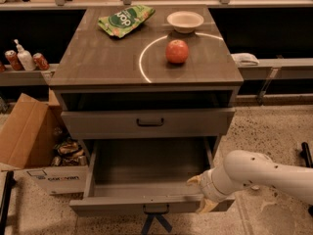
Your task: Open middle drawer
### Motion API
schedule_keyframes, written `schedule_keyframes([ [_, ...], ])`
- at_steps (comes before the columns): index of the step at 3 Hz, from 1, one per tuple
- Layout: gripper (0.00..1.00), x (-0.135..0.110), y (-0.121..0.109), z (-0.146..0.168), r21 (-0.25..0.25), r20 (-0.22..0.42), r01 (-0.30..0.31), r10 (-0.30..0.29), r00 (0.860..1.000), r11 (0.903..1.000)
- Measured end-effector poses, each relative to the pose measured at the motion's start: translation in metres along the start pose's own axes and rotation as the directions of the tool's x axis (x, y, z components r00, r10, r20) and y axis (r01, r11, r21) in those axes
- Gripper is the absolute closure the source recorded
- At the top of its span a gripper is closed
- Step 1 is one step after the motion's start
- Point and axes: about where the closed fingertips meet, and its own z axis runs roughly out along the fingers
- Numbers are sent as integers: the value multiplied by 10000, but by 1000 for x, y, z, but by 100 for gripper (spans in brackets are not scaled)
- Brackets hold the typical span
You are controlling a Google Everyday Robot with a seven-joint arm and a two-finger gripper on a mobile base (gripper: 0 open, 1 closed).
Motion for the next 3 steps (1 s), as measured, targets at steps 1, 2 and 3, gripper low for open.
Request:
schedule_keyframes([
  [1,0,12,-6,-20,286,-1,-133,133,9999,9995],
  [2,0,35,-17,-44,669,-71,-483,489,9988,9966],
  [3,0,59,-22,-84,1156,-479,-900,960,9942,9892],
])
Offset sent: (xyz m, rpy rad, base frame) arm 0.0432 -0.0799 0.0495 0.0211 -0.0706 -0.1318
